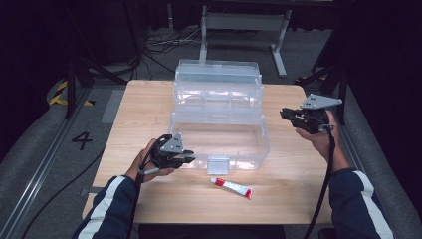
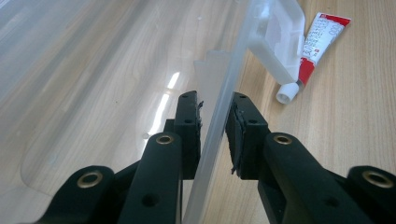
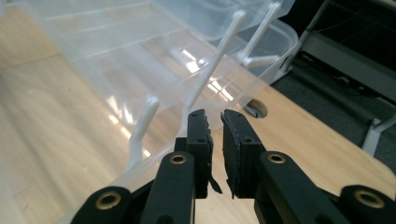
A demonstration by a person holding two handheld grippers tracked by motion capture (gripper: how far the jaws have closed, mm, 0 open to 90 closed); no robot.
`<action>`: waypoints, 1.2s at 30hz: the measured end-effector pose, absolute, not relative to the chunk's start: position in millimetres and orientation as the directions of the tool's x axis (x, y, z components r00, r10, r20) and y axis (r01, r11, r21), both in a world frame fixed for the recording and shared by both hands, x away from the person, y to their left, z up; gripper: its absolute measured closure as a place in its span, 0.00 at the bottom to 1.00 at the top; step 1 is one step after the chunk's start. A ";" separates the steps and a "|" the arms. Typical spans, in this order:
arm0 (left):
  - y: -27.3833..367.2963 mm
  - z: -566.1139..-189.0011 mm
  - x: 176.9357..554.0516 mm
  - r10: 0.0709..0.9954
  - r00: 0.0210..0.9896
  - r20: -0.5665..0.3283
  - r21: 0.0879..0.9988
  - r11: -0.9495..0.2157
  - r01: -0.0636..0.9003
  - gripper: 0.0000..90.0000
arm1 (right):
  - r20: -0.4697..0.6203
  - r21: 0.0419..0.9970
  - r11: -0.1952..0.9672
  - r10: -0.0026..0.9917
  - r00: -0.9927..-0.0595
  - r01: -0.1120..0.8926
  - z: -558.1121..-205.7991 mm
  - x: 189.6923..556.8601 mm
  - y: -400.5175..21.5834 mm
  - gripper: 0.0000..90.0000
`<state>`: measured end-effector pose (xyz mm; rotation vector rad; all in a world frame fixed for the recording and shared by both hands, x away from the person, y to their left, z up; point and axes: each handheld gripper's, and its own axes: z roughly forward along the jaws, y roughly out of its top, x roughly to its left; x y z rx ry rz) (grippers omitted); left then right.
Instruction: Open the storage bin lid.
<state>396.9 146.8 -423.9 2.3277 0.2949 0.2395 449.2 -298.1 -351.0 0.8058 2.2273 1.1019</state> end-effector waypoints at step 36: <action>147.8 -425.0 396.1 0.283 0.955 0.092 0.726 -0.675 0.130 0.83 | -0.003 0.560 0.756 0.411 -0.912 0.339 -414.6 333.3 -215.1 0.54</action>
